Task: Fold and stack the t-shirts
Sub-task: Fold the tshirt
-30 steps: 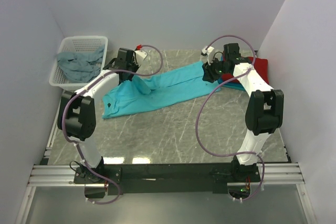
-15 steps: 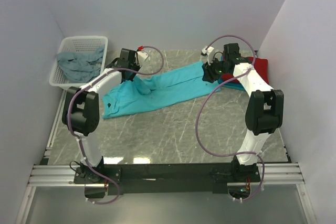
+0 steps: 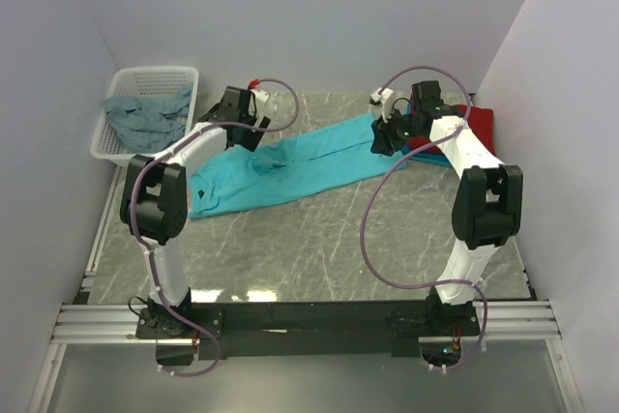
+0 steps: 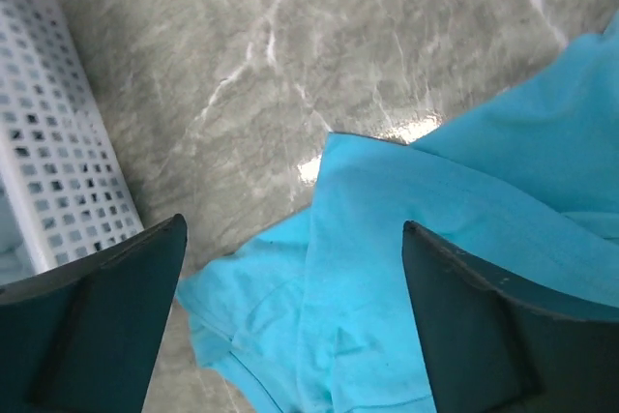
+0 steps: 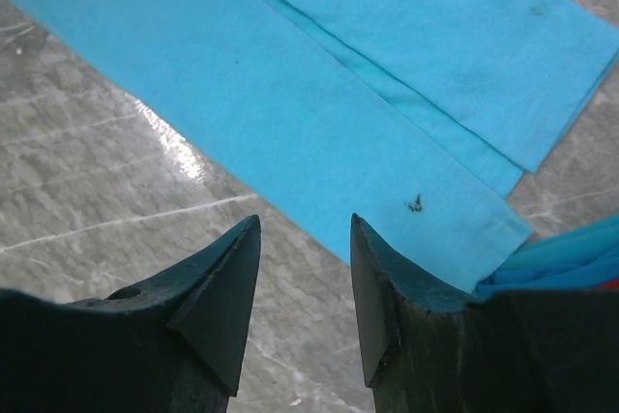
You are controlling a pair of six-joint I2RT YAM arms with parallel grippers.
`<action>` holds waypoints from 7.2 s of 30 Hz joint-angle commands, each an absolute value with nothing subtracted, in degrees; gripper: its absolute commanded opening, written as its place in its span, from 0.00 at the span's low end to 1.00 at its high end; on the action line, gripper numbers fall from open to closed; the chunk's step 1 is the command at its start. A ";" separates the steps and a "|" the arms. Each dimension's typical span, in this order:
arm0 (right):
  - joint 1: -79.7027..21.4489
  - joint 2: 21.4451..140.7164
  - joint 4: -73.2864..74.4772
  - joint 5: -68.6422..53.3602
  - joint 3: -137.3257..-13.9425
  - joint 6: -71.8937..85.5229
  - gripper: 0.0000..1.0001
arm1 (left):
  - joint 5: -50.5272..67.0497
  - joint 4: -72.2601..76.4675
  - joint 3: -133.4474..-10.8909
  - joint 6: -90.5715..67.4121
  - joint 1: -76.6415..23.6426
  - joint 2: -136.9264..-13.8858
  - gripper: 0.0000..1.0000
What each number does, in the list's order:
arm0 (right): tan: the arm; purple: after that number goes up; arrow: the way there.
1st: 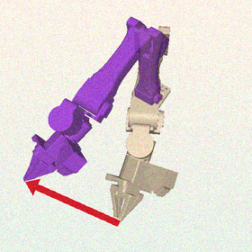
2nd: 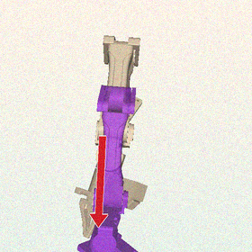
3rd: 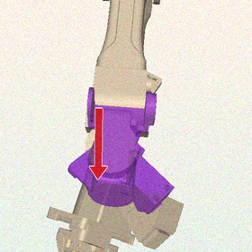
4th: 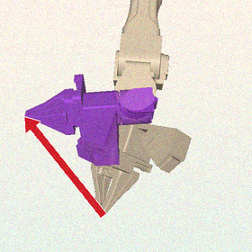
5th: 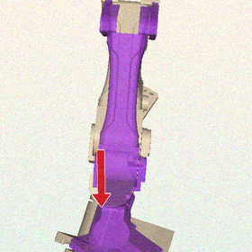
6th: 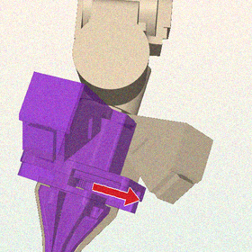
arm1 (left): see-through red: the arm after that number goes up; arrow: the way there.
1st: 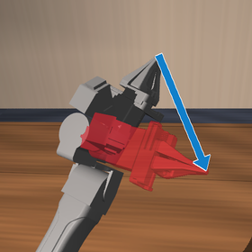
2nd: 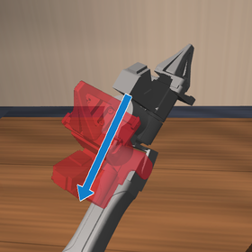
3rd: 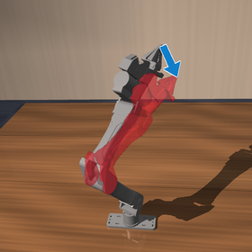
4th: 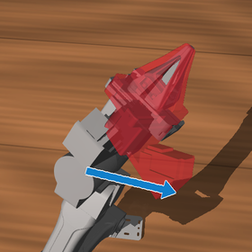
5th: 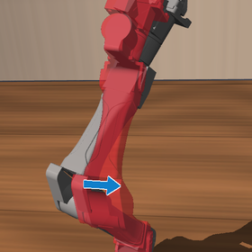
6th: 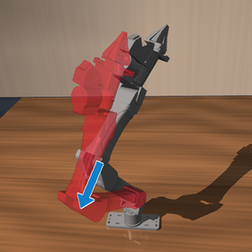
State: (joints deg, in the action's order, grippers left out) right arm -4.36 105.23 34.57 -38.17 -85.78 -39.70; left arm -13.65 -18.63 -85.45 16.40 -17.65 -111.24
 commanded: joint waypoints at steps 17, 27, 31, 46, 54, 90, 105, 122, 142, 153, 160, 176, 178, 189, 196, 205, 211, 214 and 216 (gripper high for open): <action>-14.23 94.47 21.90 -21.91 -61.96 -82.62 0.76 | -7.26 -15.19 -33.41 -55.52 -12.39 -44.24 0.88; -18.37 104.58 13.64 -6.42 -64.16 -82.62 0.66 | -18.64 -24.52 -30.67 -71.01 -12.13 -46.74 0.82; -19.24 107.31 12.57 -2.91 -66.70 -80.60 0.53 | -16.61 -20.75 -30.67 -73.47 -10.99 -55.25 0.73; -20.74 107.32 16.70 -3.07 -67.50 -79.89 0.00 | -17.84 -15.47 -31.55 -77.60 -4.66 -72.95 0.63; -20.92 99.77 18.89 -5.71 -59.51 -79.63 0.00 | -20.39 -17.05 -27.07 -76.91 0.26 -67.15 0.53; -30.43 96.63 38.40 -34.97 -76.95 -29.56 0.51 | 10.62 -8.34 -36.12 -30.61 6.94 -44.48 0.83; -27.77 140.00 38.14 -33.48 -124.52 5.45 0.61 | 18.11 -10.28 -36.65 -22.76 6.94 -42.28 0.79; -31.29 147.74 38.76 -27.08 -129.46 8.43 0.26 | 16.43 -8.35 -36.04 -22.76 7.03 -39.55 0.79; -11.87 138.53 33.57 -12.57 -132.28 10.90 0.40 | 20.38 -7.65 -35.60 -24.17 6.94 -43.59 0.79; -22.90 100.84 29.47 -18.31 -82.54 -31.08 0.52 | 26.37 1.56 -40.15 -39.43 6.59 -65.98 0.66; -34.45 86.23 31.37 -2.91 -59.86 -32.63 0.54 | 17.51 0.55 -57.19 -45.61 -3.76 -89.69 0.64; -48.07 86.75 27.51 11.94 -47.11 -26.02 0.54 | 5.72 -13.88 -78.31 -50.10 -7.65 -113.81 0.55; -48.25 86.05 27.95 13.26 -48.07 -25.67 0.54 | 5.01 -15.98 -80.50 -49.75 -7.73 -115.66 0.55; -48.34 85.34 31.91 1.76 -48.61 -23.82 0.55 | 10.70 -12.84 -87.27 -47.37 -7.73 -121.64 0.55; -48.25 90.61 28.30 6.93 -47.02 -22.24 0.54 | 13.10 -9.41 -87.36 -46.58 -7.73 -121.99 0.53; -48.34 94.65 28.65 10.28 -47.37 -21.62 0.27 | 11.95 -12.74 -93.95 -46.58 -7.73 -128.84 0.48; -49.39 96.33 30.85 7.30 -49.39 -21.88 0.00 | 10.72 -15.03 -99.66 -44.04 -7.73 -132.62 0.13; -50.97 95.45 31.90 3.26 -50.88 -22.85 0.00 | 8.71 -16.17 -102.47 -42.19 -7.38 -133.50 0.01; -53.16 95.54 33.47 -1.11 -53.51 -22.85 0.00 | 7.48 -18.27 -105.81 -40.17 -6.77 -134.47 0.01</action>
State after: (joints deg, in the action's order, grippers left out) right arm -49.98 93.45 30.76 8.84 -51.40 -23.18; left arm 11.00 -15.20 -101.16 -44.23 -7.53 -132.97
